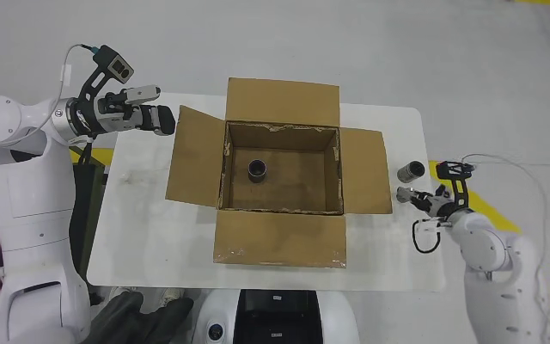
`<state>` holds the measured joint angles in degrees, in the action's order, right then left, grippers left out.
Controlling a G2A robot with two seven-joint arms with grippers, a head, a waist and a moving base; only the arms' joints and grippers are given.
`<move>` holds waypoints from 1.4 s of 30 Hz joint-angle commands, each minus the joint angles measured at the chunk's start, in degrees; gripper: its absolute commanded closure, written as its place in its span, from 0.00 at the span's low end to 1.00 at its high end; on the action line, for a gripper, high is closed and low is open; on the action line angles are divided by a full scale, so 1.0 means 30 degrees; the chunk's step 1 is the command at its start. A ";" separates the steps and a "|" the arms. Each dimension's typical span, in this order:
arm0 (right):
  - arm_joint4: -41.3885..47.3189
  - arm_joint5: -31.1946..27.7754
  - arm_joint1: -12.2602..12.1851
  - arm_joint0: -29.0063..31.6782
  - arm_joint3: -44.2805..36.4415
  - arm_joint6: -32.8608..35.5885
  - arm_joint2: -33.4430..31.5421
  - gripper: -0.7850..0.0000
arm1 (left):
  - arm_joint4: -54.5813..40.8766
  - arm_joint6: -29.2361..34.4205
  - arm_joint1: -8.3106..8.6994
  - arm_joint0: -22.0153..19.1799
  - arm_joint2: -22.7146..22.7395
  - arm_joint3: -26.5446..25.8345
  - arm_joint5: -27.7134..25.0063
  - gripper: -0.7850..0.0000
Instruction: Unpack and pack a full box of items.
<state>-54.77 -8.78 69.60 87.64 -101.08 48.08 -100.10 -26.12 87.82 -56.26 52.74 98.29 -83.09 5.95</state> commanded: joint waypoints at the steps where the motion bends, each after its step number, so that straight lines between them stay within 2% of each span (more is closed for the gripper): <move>1: -0.0068 0.0033 -0.0032 -0.0261 0.0347 0.0213 0.0157 0.00 | 0.0000 0.0000 0.0000 0.0000 0.0000 0.0000 0.0000 0.00; 29: 0.0191 0.0442 -0.0323 -0.2869 0.4714 0.0452 0.1964 0.00 | 0.0000 0.0000 0.0000 0.0000 0.0000 0.0000 0.0000 0.00; 33: 0.0260 0.0472 -0.0382 -0.3101 0.4987 0.0548 0.2033 0.19 | 0.0000 0.0000 0.0000 0.0000 0.0000 0.0000 0.0000 0.00; 40: 0.0329 0.0479 -0.0480 -0.3221 0.5236 0.0554 0.2158 0.24 | 0.0000 0.0000 0.0000 0.0000 0.0000 0.0000 0.0000 0.00; 42: 0.0416 0.0472 -0.0504 -0.3282 0.5382 0.0525 0.2183 0.33 | 0.0000 0.0000 0.0000 0.0000 0.0000 0.0000 0.0000 0.00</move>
<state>-53.63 -7.37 68.11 77.88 -85.13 49.70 -93.58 -26.12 87.82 -56.26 52.74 98.29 -83.09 5.95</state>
